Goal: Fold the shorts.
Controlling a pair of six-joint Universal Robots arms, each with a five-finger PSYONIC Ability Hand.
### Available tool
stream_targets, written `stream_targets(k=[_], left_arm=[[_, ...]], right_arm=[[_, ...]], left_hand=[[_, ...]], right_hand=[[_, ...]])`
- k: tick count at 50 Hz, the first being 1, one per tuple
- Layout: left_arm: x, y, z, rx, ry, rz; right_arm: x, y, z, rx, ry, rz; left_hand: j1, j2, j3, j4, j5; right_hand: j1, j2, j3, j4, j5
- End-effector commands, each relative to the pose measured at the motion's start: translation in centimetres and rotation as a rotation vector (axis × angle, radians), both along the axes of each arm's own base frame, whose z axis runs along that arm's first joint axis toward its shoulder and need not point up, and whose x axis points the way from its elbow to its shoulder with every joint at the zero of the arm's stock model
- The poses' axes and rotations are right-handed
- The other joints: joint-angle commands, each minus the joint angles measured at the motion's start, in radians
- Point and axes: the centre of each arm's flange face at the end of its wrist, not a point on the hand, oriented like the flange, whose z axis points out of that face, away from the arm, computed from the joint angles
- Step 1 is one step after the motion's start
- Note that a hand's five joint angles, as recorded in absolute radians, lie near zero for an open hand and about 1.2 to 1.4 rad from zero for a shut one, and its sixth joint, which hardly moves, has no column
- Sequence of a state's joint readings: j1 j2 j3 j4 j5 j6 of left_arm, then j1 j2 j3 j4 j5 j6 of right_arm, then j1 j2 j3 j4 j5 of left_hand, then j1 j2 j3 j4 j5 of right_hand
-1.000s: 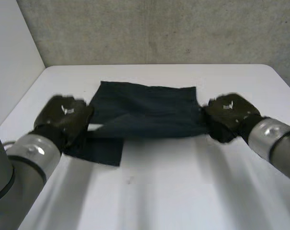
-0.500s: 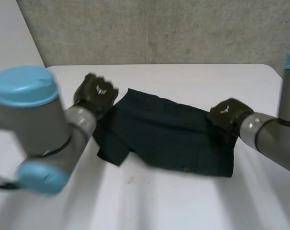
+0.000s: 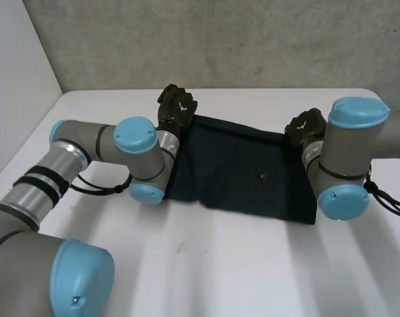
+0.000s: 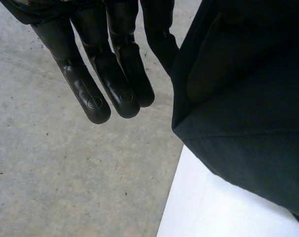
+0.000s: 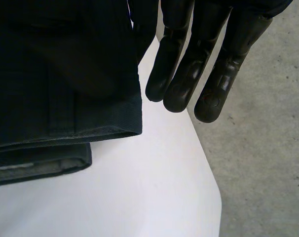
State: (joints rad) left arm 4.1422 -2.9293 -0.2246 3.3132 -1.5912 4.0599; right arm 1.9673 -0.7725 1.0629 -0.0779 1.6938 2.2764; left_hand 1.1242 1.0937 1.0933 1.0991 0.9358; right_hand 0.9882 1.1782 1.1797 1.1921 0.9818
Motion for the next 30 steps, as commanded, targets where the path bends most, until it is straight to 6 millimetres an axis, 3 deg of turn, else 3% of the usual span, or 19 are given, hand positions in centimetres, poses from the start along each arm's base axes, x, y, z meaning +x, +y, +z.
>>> stream_targets(k=[1,2,3,6,10,11,15,18,23,30], left_arm=[[-0.1,-0.2,-0.6,0.019,0.051,-0.013],[-0.2,-0.2,-0.4,0.02,0.061,-0.015],[-0.3,-0.1,-0.2,0.023,0.072,-0.018],[-0.6,0.3,0.4,0.045,0.127,-0.025],[-0.3,0.7,4.7,0.061,0.241,-0.013],[0.2,0.9,6.5,0.092,0.284,-0.004],[2.1,1.8,8.7,0.26,0.334,-0.001],[3.0,3.0,8.5,0.392,0.317,-0.017],[4.9,5.8,5.9,0.646,0.205,-0.008],[7.3,5.6,2.7,0.732,0.162,0.063]], right_arm=[[0.4,-1.9,-1.7,-0.064,0.011,-0.024],[0.4,-2.0,-1.5,-0.072,0.002,-0.028],[0.4,-2.3,-0.8,-0.094,-0.029,-0.033],[0.7,-2.1,0.2,-0.097,-0.104,-0.013],[0.3,-0.6,5.8,-0.108,-0.341,0.022],[0.2,-0.2,6.5,-0.102,-0.379,0.029],[-0.5,2.3,9.1,-0.054,-0.485,0.051],[-1.4,4.4,8.9,0.05,-0.478,0.059],[-2.9,7.1,5.5,0.273,-0.451,0.033],[-5.2,9.7,1.1,0.433,-0.475,-0.025]], left_hand=[[-0.645,-0.614,-0.614,-0.619,-0.631],[-0.818,-0.787,-0.787,-0.793,-0.804],[-0.95,-0.919,-0.919,-0.925,-0.936],[-0.95,-0.919,-0.919,-0.925,-0.936],[-0.95,-0.919,-0.919,-0.925,-0.936],[-0.95,-0.919,-0.919,-0.925,-0.936],[-0.95,-0.919,-0.919,-0.925,-0.936],[-0.95,-0.919,-0.919,-0.925,-0.936],[-0.946,-0.916,-0.915,-0.921,-0.932],[-0.928,-0.898,-0.897,-0.903,-0.915]], right_hand=[[0.06,-0.13,-0.132,-0.144,-0.108],[-0.167,-0.357,-0.358,-0.371,-0.335],[-0.814,-1.004,-1.005,-1.018,-0.982],[-0.814,-1.004,-1.005,-1.018,-0.982],[-0.814,-1.004,-1.005,-1.018,-0.982],[-0.814,-1.004,-1.005,-1.018,-0.982],[-0.814,-1.004,-1.005,-1.018,-0.982],[-0.814,-1.004,-1.005,-1.018,-0.982],[-0.814,-1.004,-1.005,-1.018,-0.982],[-0.814,-1.004,-1.005,-1.018,-0.982]])
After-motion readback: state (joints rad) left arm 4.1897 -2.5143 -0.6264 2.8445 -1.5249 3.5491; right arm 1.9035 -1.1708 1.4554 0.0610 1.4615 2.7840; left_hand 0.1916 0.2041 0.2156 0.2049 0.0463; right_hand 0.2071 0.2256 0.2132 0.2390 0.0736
